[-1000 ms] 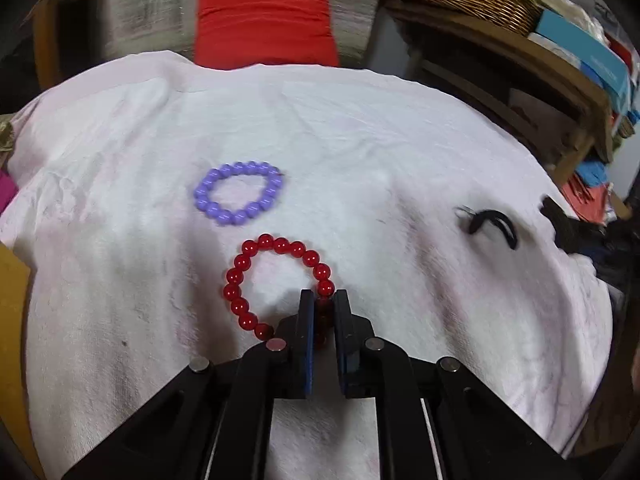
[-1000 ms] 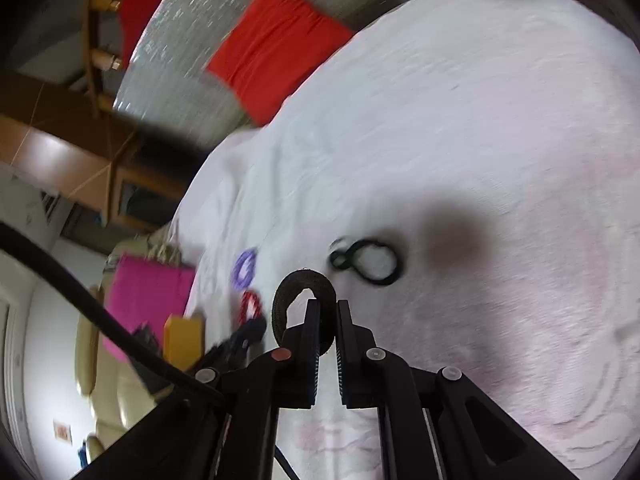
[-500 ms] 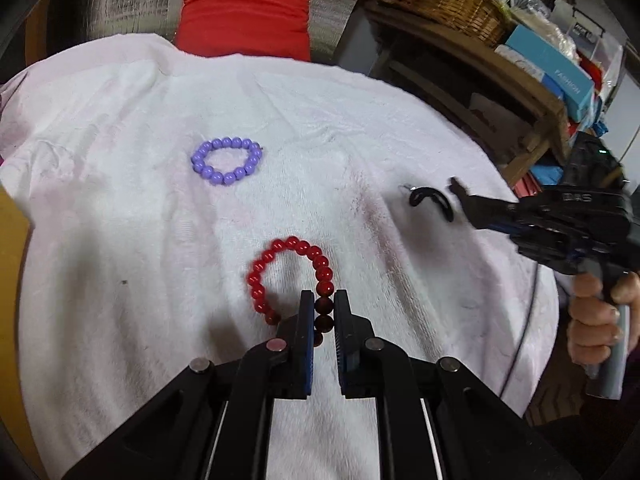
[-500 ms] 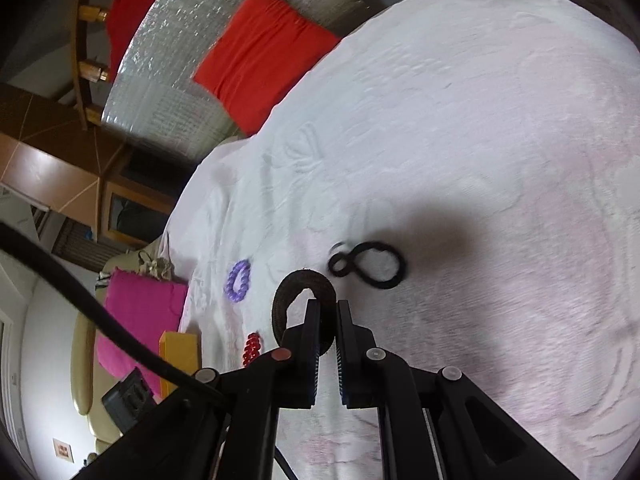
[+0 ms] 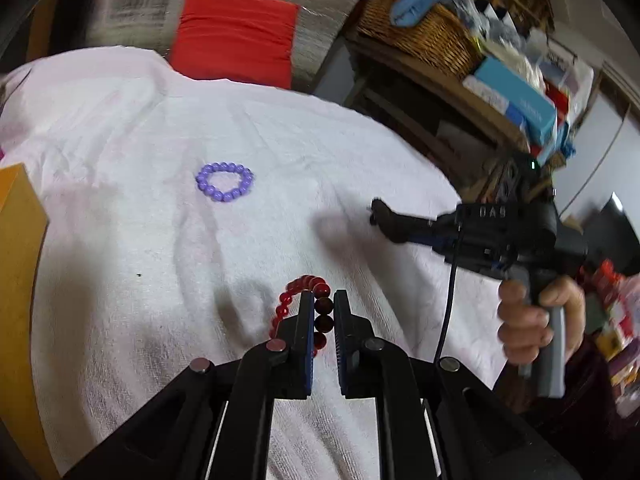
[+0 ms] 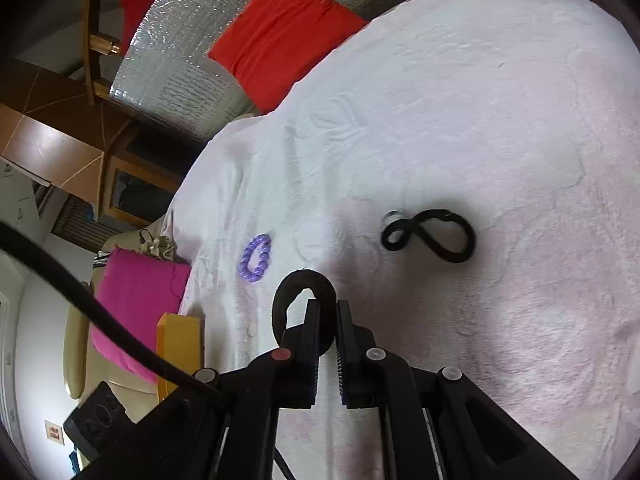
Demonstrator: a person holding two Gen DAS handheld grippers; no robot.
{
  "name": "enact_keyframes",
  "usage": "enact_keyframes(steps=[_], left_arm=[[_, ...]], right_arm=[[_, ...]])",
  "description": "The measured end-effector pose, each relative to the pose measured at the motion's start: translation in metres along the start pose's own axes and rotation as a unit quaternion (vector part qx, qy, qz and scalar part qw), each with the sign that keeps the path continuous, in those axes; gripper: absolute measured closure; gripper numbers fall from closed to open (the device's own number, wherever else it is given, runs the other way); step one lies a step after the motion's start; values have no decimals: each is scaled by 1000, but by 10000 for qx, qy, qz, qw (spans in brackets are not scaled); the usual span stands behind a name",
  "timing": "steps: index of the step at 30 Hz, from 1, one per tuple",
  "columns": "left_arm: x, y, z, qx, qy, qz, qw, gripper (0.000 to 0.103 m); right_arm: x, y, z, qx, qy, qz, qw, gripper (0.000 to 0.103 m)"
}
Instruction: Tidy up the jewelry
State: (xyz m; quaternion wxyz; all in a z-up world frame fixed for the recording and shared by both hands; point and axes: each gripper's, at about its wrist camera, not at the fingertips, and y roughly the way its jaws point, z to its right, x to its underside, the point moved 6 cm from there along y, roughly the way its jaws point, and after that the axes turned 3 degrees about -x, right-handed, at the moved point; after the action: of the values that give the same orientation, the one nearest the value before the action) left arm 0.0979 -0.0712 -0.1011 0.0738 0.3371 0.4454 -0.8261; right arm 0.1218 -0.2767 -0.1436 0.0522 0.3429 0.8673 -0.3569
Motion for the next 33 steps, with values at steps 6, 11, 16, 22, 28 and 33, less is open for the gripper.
enact_keyframes(steps=[6,11,16,22,28,33], left_arm=[[-8,-8,-11,58,-297,218,9993,94],[-10,-7,-13,-198,-201,270,9992,94],[-12,-7,-10,-508,34,323,9982,94],[-12,-7,-8,-954,244,333,9946,94],[-11,-5,-5,-1129,361,340,9924,94],[-9,-2,-4,-1219,419,311,9912,94]], right_arm=[[6,7,-9,-21,-141,-75,9999,95],[9,10,-12,9,-230,-119,9997,95],[11,12,-13,52,-314,-181,9993,95],[12,12,-14,72,-390,-193,9990,95],[18,20,-17,135,-492,-310,9982,95],[23,24,-18,210,-578,-372,9974,95]])
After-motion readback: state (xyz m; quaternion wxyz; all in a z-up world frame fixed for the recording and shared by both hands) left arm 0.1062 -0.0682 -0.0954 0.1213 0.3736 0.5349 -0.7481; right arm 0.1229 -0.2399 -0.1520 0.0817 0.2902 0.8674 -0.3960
